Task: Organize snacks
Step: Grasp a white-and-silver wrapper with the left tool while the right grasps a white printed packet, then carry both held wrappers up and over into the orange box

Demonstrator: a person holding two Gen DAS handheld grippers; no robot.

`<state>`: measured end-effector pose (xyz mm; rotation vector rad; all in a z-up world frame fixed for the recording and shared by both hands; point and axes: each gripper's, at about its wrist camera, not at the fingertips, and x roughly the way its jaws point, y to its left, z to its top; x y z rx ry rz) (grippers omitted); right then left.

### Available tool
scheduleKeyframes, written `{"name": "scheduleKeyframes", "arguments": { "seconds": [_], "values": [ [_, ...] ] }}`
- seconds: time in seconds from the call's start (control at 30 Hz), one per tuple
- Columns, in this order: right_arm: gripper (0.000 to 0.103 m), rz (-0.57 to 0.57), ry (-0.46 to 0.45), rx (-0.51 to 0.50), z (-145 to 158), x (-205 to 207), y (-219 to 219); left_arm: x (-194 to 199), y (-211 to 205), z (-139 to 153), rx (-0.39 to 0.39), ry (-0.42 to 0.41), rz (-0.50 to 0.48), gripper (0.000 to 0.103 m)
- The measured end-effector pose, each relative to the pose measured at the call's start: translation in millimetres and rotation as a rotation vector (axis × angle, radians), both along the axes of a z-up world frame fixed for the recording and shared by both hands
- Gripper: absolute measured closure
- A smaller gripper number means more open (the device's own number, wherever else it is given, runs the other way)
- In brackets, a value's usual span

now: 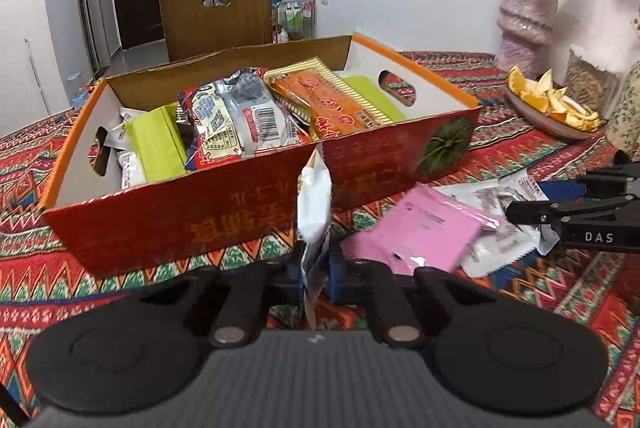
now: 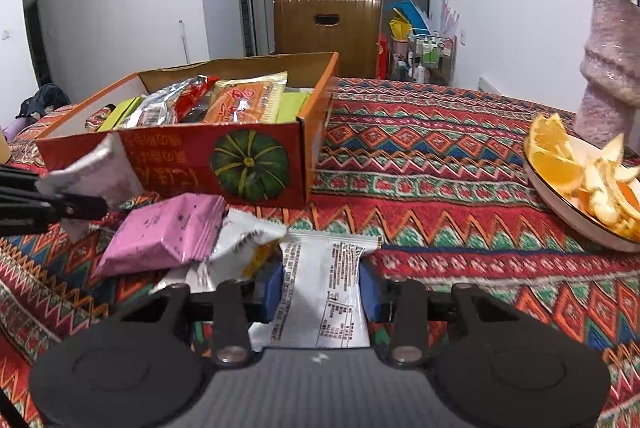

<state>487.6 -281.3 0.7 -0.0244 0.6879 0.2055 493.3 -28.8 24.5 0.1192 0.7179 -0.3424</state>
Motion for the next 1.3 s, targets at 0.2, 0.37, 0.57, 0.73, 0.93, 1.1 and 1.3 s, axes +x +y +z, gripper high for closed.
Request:
{"name": "scheduleKeyframes", "arguments": {
  "seconds": [0.2,0.37,0.57,0.73,0.93,1.1,1.3],
  "values": [
    [0.064,-0.024,0.005,-0.019,3.3,-33.3,-7.8,-40.8,9.7,16.2,-0.035,-0.011,0.033,0.093],
    [0.064,-0.038,-0.020,0.019,19.4,-79.3,-15.3,-92.8,19.6,35.3,-0.084,-0.048,0.075,0.093],
    [0.064,0.006,-0.063,0.055,41.3,-143.1,-7.7,-159.0,29.0,54.3,-0.139,-0.095,0.125,0.093],
    [0.064,0.052,-0.098,0.066,56.7,-188.2,3.4,-204.5,31.7,67.8,-0.179,-0.125,0.128,0.093],
    [0.064,0.098,-0.140,0.080,69.8,-226.8,18.0,-247.3,34.6,73.1,-0.206,-0.145,0.138,0.093],
    [0.064,0.120,-0.173,0.085,79.1,-250.0,26.4,-267.4,38.7,77.4,-0.216,-0.166,0.145,0.093],
    [0.064,0.131,-0.195,0.080,85.2,-257.3,31.5,-275.8,43.0,82.5,-0.221,-0.189,0.149,0.093]
  ]
}}
